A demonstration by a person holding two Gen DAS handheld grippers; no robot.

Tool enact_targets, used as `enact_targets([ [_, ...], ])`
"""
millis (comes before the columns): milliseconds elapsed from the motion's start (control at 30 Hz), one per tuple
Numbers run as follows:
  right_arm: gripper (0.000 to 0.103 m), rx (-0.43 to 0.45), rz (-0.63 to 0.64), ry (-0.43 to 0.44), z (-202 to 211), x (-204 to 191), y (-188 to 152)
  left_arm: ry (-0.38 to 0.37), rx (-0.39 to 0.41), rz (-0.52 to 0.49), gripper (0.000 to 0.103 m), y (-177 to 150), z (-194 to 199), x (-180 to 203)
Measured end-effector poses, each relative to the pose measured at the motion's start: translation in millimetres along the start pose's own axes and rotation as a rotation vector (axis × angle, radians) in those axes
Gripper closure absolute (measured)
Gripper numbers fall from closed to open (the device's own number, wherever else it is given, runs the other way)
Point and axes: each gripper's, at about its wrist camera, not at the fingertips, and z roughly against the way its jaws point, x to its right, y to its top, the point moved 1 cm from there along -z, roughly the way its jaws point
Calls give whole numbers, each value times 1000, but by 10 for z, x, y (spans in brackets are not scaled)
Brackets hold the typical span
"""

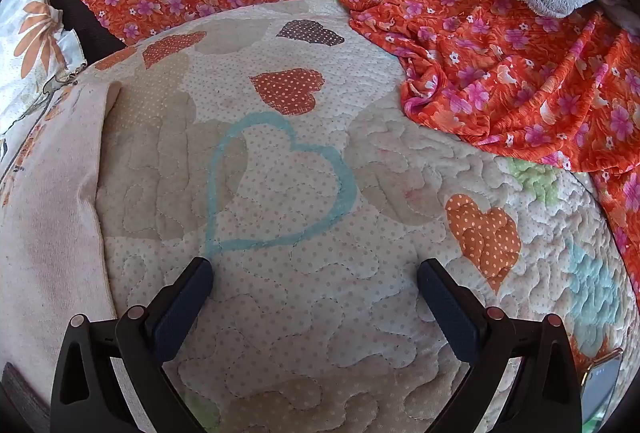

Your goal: Fold small clothes

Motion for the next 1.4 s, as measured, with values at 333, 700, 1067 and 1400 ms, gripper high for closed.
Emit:
enact_targets([
  [333, 0, 2, 0, -1, 0, 1, 0, -64, 23, -17, 2, 106, 268, -209],
  [700, 0, 2, 0, 0, -1, 2, 0, 143, -33, -19, 2, 102, 151, -1192],
  [1067, 0, 2, 1, -1, -1, 4, 0, 42, -71, 140, 99, 223, 132, -1757],
  [1400, 0, 2, 1, -2, -1, 3, 0, 298, -48, 443, 87, 305, 413, -2808],
])
